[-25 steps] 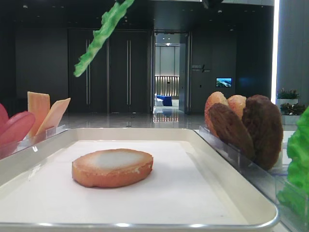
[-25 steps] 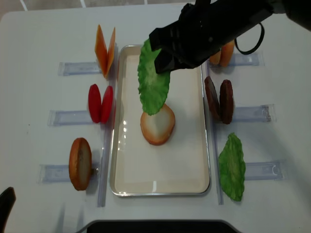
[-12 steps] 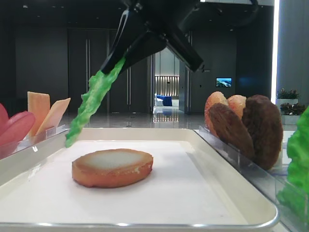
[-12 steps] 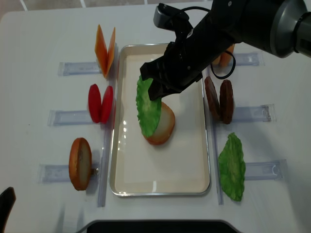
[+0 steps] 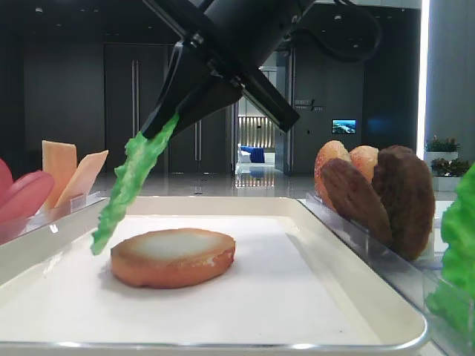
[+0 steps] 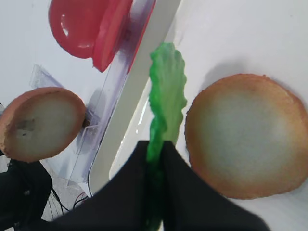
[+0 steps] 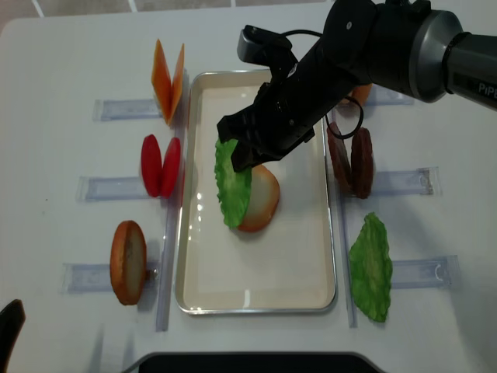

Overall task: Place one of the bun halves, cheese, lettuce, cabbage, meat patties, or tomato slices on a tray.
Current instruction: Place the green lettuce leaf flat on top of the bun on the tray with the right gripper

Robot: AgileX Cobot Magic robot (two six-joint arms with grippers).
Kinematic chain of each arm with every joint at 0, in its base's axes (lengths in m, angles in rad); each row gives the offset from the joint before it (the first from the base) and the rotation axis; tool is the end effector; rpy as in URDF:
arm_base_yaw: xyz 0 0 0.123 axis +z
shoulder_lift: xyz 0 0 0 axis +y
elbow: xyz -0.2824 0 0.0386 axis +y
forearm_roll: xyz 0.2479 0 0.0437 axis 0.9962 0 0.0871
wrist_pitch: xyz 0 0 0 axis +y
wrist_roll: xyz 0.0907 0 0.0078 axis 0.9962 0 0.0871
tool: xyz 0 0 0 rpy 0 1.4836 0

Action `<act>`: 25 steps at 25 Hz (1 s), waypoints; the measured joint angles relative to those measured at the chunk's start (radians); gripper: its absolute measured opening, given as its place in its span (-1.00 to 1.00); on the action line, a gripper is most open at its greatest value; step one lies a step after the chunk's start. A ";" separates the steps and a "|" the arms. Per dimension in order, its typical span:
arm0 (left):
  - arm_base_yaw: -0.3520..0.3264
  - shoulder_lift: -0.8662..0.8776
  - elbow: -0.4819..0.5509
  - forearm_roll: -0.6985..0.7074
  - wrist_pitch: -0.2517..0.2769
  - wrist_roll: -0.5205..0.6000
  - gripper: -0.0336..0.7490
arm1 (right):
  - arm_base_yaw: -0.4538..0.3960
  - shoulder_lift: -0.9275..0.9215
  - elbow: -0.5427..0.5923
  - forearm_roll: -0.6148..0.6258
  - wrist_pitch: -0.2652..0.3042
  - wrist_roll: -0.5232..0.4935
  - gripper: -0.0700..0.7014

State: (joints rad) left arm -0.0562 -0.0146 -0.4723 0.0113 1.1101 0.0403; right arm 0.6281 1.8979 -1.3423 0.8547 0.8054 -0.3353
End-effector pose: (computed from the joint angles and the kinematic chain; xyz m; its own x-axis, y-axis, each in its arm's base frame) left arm -0.0060 0.0013 0.2655 -0.5072 0.0739 -0.8587 0.0705 0.9965 0.0441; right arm 0.2926 0.2738 0.2175 -0.9023 -0.3123 -0.2973 -0.4311 0.6656 0.6092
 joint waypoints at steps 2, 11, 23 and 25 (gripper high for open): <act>0.000 0.000 0.000 0.000 0.000 0.000 0.13 | 0.000 0.001 0.000 0.001 0.000 -0.003 -0.76; 0.000 0.000 0.000 0.000 0.000 0.000 0.13 | 0.000 0.009 0.000 -0.051 0.012 -0.006 -0.57; 0.000 0.000 0.000 0.000 0.000 0.000 0.13 | -0.055 -0.038 -0.078 -0.306 0.126 0.085 0.81; 0.000 0.000 0.000 0.000 0.000 0.000 0.13 | -0.059 -0.060 -0.119 -0.389 0.174 0.152 0.81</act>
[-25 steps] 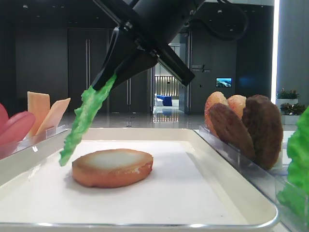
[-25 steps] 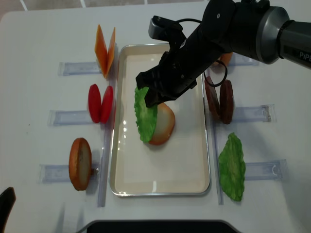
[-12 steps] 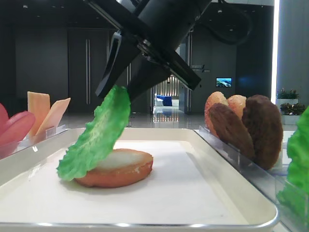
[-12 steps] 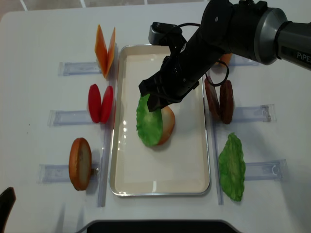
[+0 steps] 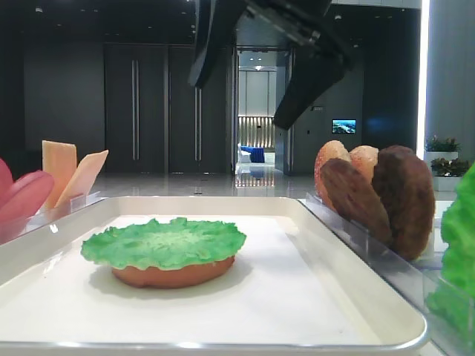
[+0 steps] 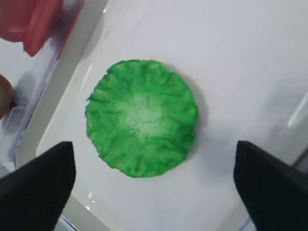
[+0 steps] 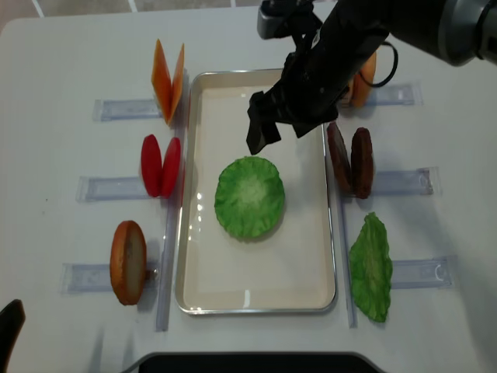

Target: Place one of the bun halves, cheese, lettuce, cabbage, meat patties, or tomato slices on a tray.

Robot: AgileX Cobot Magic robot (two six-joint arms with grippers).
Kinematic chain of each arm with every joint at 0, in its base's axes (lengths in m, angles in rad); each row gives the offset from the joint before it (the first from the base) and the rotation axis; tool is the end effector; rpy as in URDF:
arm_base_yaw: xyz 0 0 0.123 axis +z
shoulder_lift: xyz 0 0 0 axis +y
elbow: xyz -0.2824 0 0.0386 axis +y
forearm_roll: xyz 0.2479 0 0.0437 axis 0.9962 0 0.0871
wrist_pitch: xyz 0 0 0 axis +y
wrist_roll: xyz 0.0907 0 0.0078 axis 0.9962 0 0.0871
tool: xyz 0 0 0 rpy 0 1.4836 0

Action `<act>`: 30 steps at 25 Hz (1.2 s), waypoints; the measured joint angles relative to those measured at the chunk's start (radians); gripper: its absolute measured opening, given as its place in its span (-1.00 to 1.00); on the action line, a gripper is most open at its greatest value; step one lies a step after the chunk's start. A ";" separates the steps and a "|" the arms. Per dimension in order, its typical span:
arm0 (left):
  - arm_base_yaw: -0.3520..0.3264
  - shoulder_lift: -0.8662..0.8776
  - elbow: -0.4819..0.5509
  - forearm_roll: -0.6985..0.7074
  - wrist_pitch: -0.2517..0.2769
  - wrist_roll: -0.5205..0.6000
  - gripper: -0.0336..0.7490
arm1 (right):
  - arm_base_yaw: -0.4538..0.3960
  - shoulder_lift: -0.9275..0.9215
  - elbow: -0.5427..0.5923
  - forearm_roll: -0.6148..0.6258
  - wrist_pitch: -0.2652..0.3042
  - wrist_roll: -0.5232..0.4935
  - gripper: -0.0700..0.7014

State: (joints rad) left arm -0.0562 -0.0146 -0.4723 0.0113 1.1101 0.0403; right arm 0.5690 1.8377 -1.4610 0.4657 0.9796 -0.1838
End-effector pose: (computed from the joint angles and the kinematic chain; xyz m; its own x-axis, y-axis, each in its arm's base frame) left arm -0.0060 0.0013 0.2655 -0.5072 0.0739 -0.8587 0.0705 0.9965 0.0441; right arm 0.3082 0.2374 0.2554 -0.8411 -0.4397 -0.3149 -0.5362 0.7541 0.3792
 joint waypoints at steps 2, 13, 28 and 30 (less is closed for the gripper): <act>0.000 0.000 0.000 0.000 0.000 0.000 0.13 | 0.000 -0.022 -0.044 -0.083 0.061 0.085 0.79; 0.000 0.000 0.000 0.000 0.000 0.000 0.13 | 0.004 -0.094 -0.123 -0.412 0.238 0.350 0.67; 0.000 0.000 0.000 0.000 0.000 0.000 0.13 | -0.692 -0.162 -0.117 -0.466 0.237 0.231 0.63; 0.000 0.000 0.000 0.000 0.000 0.000 0.13 | -0.718 -0.214 -0.087 -0.478 0.236 0.224 0.62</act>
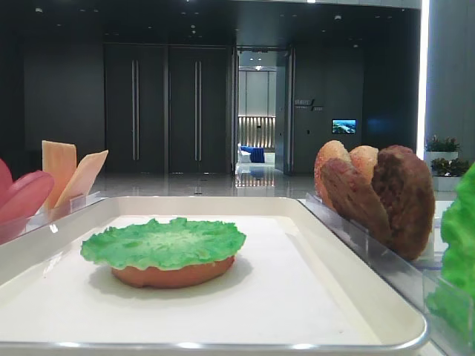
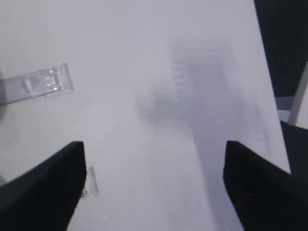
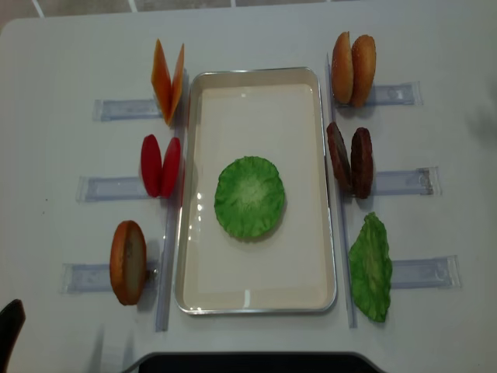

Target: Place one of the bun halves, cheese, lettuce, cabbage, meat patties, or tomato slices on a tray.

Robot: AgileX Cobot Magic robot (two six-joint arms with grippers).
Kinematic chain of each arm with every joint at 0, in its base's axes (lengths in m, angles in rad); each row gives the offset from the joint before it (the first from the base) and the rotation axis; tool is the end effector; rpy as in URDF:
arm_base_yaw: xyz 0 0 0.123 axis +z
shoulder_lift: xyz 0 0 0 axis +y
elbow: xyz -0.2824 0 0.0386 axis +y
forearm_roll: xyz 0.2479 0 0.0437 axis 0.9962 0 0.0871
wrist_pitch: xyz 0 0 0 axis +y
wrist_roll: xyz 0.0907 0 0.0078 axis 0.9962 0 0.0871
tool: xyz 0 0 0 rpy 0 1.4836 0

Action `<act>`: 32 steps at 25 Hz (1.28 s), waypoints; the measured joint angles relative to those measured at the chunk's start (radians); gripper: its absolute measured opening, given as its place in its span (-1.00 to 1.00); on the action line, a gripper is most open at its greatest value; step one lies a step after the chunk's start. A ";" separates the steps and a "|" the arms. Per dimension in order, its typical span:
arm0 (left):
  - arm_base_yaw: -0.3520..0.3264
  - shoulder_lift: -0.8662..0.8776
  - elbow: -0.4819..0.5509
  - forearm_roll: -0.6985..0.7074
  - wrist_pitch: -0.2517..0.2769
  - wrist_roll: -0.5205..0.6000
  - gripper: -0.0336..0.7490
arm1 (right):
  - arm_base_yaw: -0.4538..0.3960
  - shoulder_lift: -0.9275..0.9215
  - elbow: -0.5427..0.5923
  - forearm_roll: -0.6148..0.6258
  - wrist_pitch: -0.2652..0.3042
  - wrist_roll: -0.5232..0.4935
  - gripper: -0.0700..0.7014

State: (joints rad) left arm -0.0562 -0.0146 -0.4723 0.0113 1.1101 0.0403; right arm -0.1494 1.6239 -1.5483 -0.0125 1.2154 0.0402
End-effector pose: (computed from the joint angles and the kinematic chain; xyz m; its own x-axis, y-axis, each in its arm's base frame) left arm -0.0060 0.0013 0.2655 -0.5072 0.0739 -0.8587 0.0705 0.9965 0.0441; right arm 0.3327 -0.0512 0.3428 -0.9169 0.1743 -0.3590 0.1860 0.9826 0.0019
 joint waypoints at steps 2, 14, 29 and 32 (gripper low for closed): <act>0.000 0.000 0.000 0.000 0.000 0.000 0.13 | -0.002 -0.077 0.069 -0.022 -0.001 -0.009 0.60; 0.000 0.000 0.000 0.000 0.000 0.000 0.13 | -0.002 -0.687 0.764 -0.037 -0.021 -0.003 0.52; 0.000 0.000 0.000 0.000 0.000 0.000 0.13 | -0.002 -1.289 1.039 0.061 -0.076 -0.102 0.52; 0.000 0.000 0.000 0.000 0.000 0.000 0.13 | -0.002 -1.380 1.039 0.061 -0.077 -0.106 0.52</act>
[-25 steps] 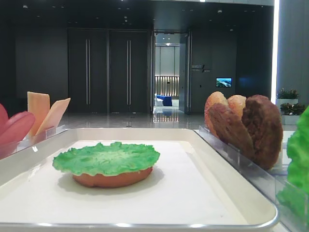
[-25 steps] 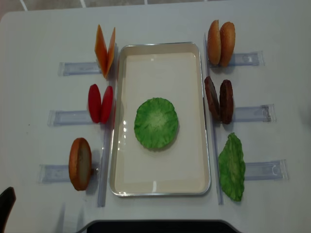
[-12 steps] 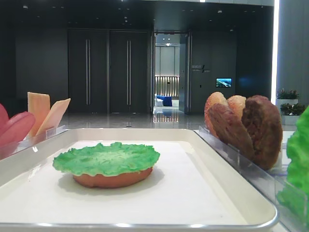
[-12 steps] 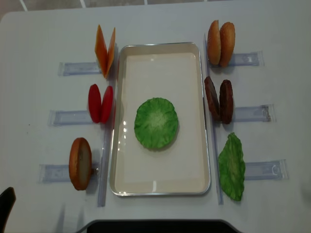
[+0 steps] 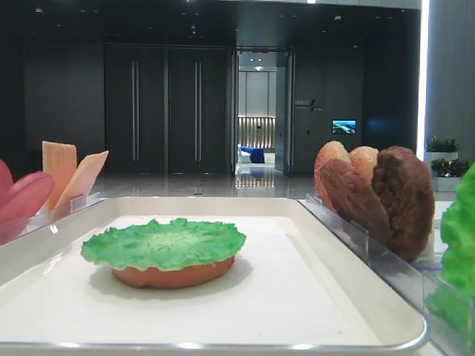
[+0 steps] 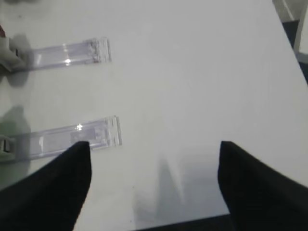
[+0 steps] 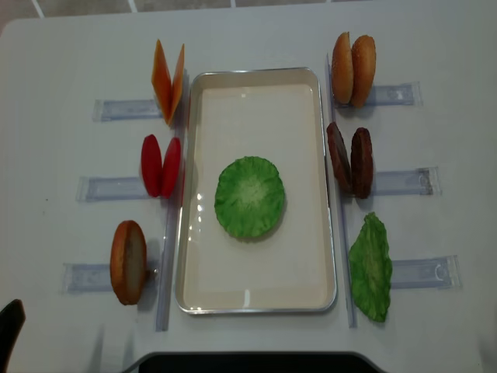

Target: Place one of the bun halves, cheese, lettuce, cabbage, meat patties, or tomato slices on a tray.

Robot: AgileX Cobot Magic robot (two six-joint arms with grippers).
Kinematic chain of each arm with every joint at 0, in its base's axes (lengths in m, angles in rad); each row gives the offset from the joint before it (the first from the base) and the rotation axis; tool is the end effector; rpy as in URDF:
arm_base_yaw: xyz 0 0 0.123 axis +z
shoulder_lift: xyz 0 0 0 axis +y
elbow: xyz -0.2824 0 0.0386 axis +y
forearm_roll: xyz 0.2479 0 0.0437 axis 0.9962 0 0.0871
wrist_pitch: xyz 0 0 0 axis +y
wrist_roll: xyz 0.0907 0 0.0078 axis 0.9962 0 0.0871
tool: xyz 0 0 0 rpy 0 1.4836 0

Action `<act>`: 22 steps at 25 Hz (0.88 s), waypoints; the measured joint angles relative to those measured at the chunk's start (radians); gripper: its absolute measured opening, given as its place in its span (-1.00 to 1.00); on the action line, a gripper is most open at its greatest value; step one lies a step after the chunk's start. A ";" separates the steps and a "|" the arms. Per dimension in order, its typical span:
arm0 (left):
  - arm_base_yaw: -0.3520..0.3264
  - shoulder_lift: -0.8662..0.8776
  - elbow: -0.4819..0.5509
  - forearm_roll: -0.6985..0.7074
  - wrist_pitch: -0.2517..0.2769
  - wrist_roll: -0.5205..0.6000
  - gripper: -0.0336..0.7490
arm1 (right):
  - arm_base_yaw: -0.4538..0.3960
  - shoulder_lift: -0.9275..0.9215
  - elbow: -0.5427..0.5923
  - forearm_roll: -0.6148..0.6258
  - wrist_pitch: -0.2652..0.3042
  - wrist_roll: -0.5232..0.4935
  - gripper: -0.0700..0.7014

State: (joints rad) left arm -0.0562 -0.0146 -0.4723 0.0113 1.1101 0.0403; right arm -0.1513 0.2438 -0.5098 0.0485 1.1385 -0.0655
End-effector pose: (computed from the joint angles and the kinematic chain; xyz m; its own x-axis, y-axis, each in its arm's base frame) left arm -0.0060 0.0013 0.2655 -0.5072 0.0739 -0.8587 0.0705 0.9965 0.0441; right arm 0.0275 -0.0001 0.2716 -0.7033 0.0616 -0.7082 0.0881 0.9961 -0.0009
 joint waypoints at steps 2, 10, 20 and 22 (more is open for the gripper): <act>0.000 0.000 0.000 0.000 0.000 0.000 0.13 | 0.000 -0.066 0.002 0.000 -0.003 -0.001 0.52; 0.000 0.000 0.000 0.000 0.000 0.000 0.13 | 0.000 -0.249 0.003 0.000 -0.002 -0.001 0.52; 0.000 0.000 0.000 0.000 0.000 0.000 0.13 | 0.000 -0.252 0.003 -0.001 -0.002 -0.001 0.52; 0.000 0.000 0.000 0.000 0.000 0.000 0.13 | 0.000 -0.252 0.003 -0.001 -0.002 -0.001 0.52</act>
State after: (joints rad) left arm -0.0562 -0.0146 -0.4723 0.0113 1.1101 0.0403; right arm -0.1513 -0.0084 -0.5069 0.0476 1.1370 -0.0660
